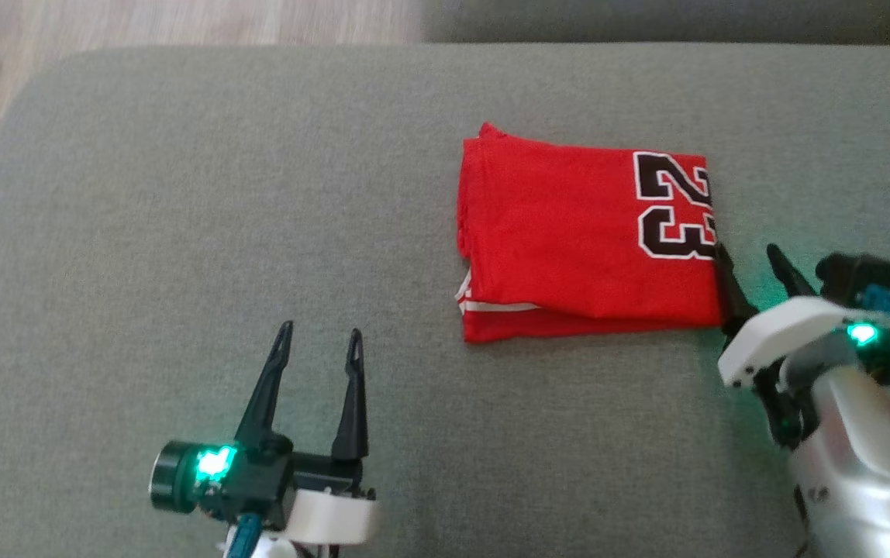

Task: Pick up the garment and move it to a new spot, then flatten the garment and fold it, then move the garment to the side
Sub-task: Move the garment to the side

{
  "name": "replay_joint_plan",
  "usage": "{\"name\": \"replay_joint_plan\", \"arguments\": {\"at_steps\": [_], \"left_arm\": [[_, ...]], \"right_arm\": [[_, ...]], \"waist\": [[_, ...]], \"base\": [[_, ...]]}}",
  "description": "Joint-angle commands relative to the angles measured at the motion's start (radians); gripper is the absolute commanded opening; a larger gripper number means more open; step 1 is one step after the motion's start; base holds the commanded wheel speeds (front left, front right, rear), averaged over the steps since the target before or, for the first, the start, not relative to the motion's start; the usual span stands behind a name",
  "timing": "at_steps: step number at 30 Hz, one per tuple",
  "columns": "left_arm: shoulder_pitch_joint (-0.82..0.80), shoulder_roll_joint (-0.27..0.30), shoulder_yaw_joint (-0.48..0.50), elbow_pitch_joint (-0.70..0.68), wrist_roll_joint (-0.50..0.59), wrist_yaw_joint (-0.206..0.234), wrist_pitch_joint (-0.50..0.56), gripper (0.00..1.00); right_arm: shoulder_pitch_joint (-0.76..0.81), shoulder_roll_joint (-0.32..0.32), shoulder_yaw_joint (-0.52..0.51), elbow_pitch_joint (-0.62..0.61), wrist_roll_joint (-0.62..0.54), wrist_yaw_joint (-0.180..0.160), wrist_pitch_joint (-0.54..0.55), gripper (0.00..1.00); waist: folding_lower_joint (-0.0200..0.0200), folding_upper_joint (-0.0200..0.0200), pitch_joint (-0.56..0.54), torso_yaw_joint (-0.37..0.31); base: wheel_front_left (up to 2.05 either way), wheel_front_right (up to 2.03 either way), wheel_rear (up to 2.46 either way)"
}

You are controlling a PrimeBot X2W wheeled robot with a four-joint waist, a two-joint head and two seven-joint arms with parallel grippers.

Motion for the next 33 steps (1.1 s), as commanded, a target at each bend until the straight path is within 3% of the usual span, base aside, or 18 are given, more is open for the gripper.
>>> {"name": "replay_joint_plan", "arguments": {"at_steps": [1,6,7,9,14,19,26,33], "left_arm": [[-0.044,-0.002,0.016,-0.034,0.0,0.007,-0.005,1.0],[-0.07,-0.002,-0.009,-0.027,-0.009,0.02,-0.005,1.0],[-0.074,-0.002,-0.013,-0.025,-0.011,0.022,-0.005,1.0],[-0.081,-0.002,-0.02,-0.022,-0.015,0.028,-0.005,1.0],[-0.091,-0.002,-0.022,-0.026,-0.023,0.047,-0.005,1.0],[-0.091,-0.002,-0.005,-0.035,-0.019,0.052,-0.005,1.0],[-0.117,-0.002,0.016,-0.04,-0.003,0.043,-0.005,1.0],[-0.158,-0.002,0.023,-0.036,0.018,0.031,-0.005,1.0]], "right_arm": [[-0.053,-0.011,0.023,0.0,-0.003,-0.001,0.013,1.0],[-0.129,-0.016,0.058,0.096,0.01,-0.001,0.045,1.0],[-0.137,-0.016,0.068,0.115,0.016,-0.001,0.052,0.76],[-0.151,-0.018,0.094,0.143,0.03,-0.001,0.057,0.0],[-0.173,-0.062,0.128,0.167,0.028,-0.001,0.015,0.0],[-0.182,-0.138,0.156,0.137,-0.009,-0.001,-0.011,0.0],[-0.171,-0.33,0.172,-0.014,-0.021,-0.001,0.034,0.0],[-0.171,-0.505,0.099,-0.187,-0.025,-0.001,0.104,0.0]], "waist": [[-0.0003,0.0,0.029,0.019],[-0.0003,0.0,0.053,0.035],[-0.0003,0.0,0.056,0.038],[-0.0003,0.0,0.059,0.041],[-0.0003,0.0,0.068,0.026],[-0.0003,0.0,0.088,-0.038],[-0.0003,0.0,0.139,-0.148],[-0.0003,0.0,0.193,-0.207]], "base": [[0.0,0.0,0.0],[0.0,0.0,0.0],[0.0,0.0,0.0],[0.0,0.0,0.0],[0.0,0.0,0.0],[0.0,0.0,0.0],[0.0,0.0,0.0],[0.0,0.0,0.0]]}}
